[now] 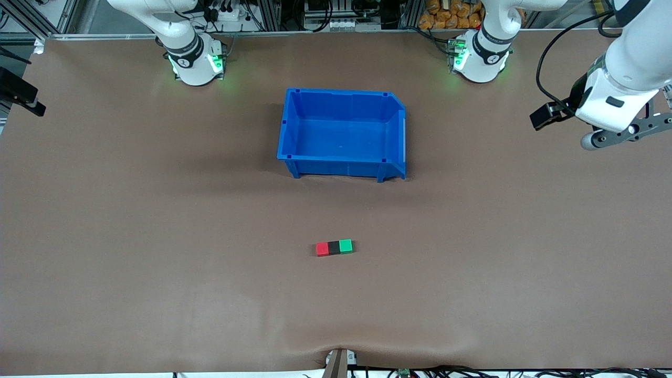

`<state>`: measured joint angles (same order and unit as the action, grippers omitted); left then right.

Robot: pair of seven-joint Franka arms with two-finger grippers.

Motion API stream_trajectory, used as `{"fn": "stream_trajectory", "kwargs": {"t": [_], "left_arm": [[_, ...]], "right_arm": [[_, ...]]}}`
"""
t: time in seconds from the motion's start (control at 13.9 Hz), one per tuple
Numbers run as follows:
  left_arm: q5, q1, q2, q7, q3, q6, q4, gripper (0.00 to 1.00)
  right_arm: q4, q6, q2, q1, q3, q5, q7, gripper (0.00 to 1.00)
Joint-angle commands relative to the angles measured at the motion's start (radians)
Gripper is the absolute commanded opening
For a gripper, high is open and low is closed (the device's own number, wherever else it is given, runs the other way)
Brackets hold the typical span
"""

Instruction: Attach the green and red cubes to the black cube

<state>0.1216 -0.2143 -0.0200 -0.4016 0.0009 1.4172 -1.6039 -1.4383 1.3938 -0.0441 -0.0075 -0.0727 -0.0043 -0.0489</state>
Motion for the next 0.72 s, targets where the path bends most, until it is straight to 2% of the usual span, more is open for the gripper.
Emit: {"fn": "stream_trajectory", "kwargs": {"t": [0.0, 0.36, 0.65], "left_arm": [[0.018, 0.032, -0.049, 0.095, -0.006, 0.031, -0.042, 1.00], [0.016, 0.032, -0.049, 0.253, 0.051, 0.028, 0.015, 1.00], [0.012, 0.030, -0.037, 0.254, 0.053, 0.029, 0.042, 1.00]], "right_arm": [[0.003, -0.004, -0.002, -0.014, 0.010, 0.000, -0.006, 1.00], [0.001, -0.006, -0.002, -0.016, 0.010, -0.002, -0.006, 1.00], [-0.005, -0.007, 0.004, -0.022, 0.004, -0.002, -0.006, 1.00]]}}
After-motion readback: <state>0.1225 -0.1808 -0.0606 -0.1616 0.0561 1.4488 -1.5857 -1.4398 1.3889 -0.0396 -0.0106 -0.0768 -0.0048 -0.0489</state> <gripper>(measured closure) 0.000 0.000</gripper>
